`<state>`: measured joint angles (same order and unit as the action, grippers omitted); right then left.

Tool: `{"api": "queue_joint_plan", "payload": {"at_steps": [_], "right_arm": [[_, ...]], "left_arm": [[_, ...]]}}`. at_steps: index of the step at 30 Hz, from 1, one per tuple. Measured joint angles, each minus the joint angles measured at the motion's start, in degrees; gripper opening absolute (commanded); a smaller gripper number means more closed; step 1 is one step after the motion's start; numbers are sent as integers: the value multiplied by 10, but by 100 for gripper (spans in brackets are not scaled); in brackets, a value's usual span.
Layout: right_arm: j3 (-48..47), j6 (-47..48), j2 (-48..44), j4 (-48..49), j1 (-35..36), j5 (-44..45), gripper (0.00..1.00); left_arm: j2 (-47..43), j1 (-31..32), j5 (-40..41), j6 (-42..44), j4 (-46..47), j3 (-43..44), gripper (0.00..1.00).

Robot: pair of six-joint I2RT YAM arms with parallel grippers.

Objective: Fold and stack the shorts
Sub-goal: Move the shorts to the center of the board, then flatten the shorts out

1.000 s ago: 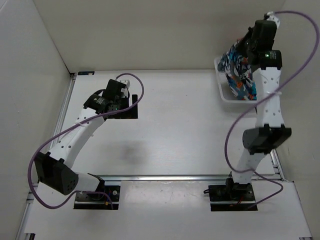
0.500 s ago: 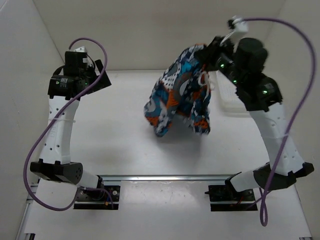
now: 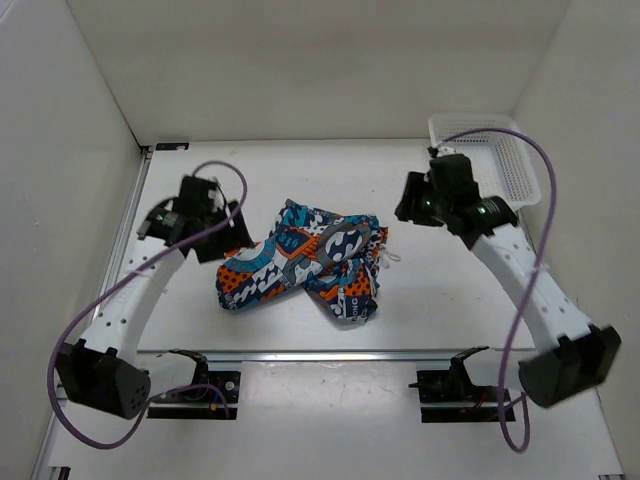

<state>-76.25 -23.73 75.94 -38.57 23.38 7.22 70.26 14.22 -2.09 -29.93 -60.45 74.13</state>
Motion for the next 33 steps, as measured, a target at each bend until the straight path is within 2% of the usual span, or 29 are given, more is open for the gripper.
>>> {"api": "queue_joint_plan", "payload": {"at_steps": [3,4,6,8,10,13,16,18,19,20,22,23,24,25,28,29,30,33], "right_arm": [[77,-24,-101,9,0,-25,33],[103,-32,-122,9,1,-35,33],[150,-52,-147,11,3,-56,33],[186,-71,-145,10,10,-73,53],[205,-83,-120,9,15,-84,66],[201,-87,-69,10,18,-89,72],[156,-81,9,10,10,-96,78],[110,-74,77,19,3,-110,80],[86,-72,108,24,0,-117,81],[64,-72,141,33,-2,-124,81],[26,-72,202,47,-6,-138,81],[11,-72,228,51,-6,-142,79],[-1,-72,253,54,-6,-146,77],[-12,-72,275,56,-5,-149,73],[-36,-71,330,57,2,-153,27],[-42,-71,344,57,5,-153,6],[-50,-72,356,55,9,-151,0],[-82,-75,369,36,19,-130,0]], "left_arm": [[-42,41,-17,-54,24,-137,82],[-56,52,-22,-75,28,-176,97],[-77,62,-29,-112,26,-232,100],[-98,63,-30,-153,30,-271,100],[-110,62,-30,-184,44,-297,100],[-99,49,-33,-214,73,-327,100],[-53,38,-25,-226,103,-332,100],[-19,34,-18,-228,125,-332,91],[-2,32,-16,-228,134,-332,69],[14,31,-14,-230,143,-331,53],[42,28,-9,-226,157,-331,30],[52,26,-7,-223,161,-330,15],[59,24,-5,-220,163,-327,10],[63,22,-4,-217,165,-325,10],[64,19,-3,-209,167,-307,10],[64,19,-3,-205,167,-298,10],[64,17,-3,-202,167,-289,10],[64,13,2,-185,148,-239,10]]}}
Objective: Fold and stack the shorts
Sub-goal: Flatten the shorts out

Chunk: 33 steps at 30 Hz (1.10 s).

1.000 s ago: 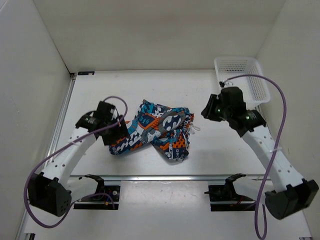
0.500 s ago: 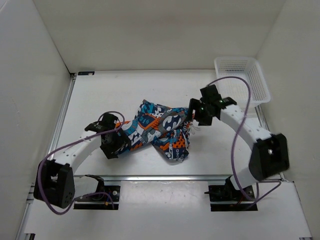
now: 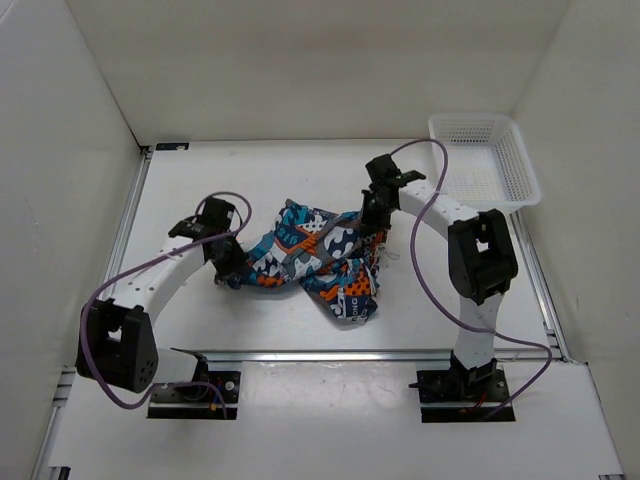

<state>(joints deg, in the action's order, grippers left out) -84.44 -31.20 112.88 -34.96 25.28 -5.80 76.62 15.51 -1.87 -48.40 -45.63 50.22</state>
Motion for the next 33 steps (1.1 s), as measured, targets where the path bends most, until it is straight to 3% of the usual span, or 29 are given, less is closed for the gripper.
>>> {"api": "queue_joint_plan", "payload": {"at_steps": [4,10,13,15,18,25,30,31,33], "right_arm": [[-106,10,0,-45,4,46,0],[-479,35,30,-120,-30,66,0],[-556,44,-5,-100,-48,66,0],[-502,49,-68,-77,-57,66,0],[-379,53,-170,-61,-55,72,0],[106,43,-414,-12,8,128,0],[290,13,-511,-70,18,171,0],[305,5,-534,-85,18,181,3],[314,-13,-573,-104,18,196,33]], "left_arm": [[12,-18,22,35,-47,127,10],[125,-104,38,93,-103,475,10],[147,-122,58,106,-100,599,10],[134,-126,66,110,-99,628,10],[85,-118,70,111,-94,590,10],[-79,-79,53,94,-71,228,10],[-57,-30,37,73,-80,126,10],[-48,-16,35,70,-79,126,10],[-30,8,35,68,-78,138,15]]}}
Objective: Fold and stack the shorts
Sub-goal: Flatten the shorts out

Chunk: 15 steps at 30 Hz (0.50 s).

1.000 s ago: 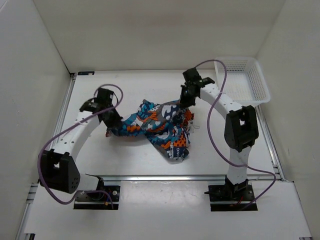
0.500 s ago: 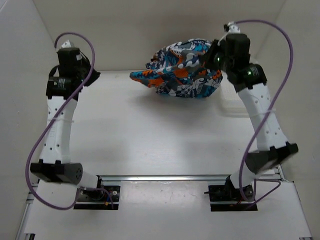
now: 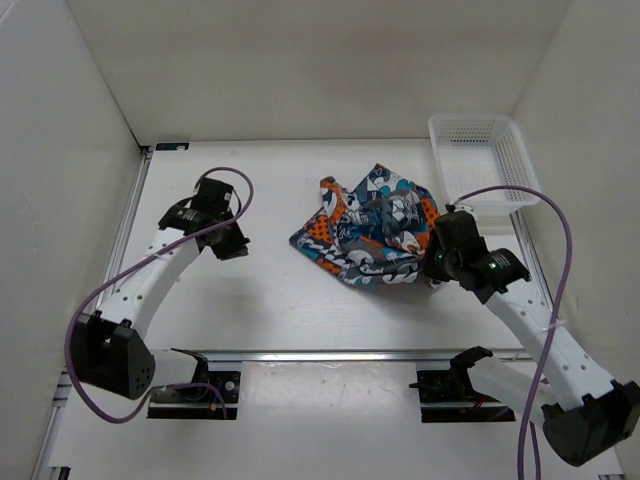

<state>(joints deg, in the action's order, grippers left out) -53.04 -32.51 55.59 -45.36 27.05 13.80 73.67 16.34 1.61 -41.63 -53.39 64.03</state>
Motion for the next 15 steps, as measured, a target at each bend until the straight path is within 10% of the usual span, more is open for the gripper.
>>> {"api": "queue_joint_plan", "payload": {"at_steps": [2,3,8,12,15], "right_arm": [[2,-20,-32,-9,0,15,76],[3,-31,-42,-14,0,24,81],[17,-73,-58,-45,0,58,87],[28,-96,-79,-72,0,73,87],[37,-111,-104,-78,-4,69,87]], "left_arm": [[35,25,-2,2,2,32,25],[61,36,-2,6,3,56,36],[227,90,-12,27,29,189,66],[340,135,-14,36,33,248,69],[403,157,-15,41,25,273,100]]}}
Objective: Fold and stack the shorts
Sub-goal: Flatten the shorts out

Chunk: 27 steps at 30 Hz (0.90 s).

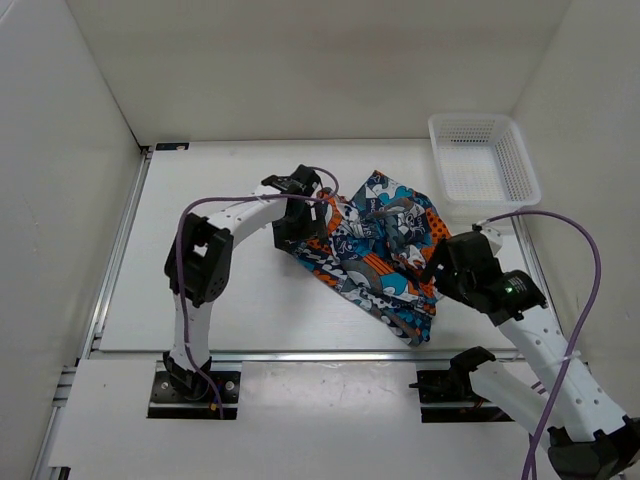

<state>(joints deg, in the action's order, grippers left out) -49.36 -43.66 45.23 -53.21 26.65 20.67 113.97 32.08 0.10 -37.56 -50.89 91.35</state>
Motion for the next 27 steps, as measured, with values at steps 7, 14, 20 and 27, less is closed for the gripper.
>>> {"api": "queue_joint_plan", "payload": {"at_steps": [7,14,20,27], "right_arm": [[83,-57,2,4,-8,-76,91],[158,-82,50,54,9,-140,73],[153,-78,190,148,46,-153,8],[-108,20,351,104,1,-69,0]], "left_arm": [[93,3,3,1,-17,59,79],[124,1,1,28,-31,83,10],[101,-1,24,32,-49,83,10],[50,-48,34,48,-115,233,10]]}}
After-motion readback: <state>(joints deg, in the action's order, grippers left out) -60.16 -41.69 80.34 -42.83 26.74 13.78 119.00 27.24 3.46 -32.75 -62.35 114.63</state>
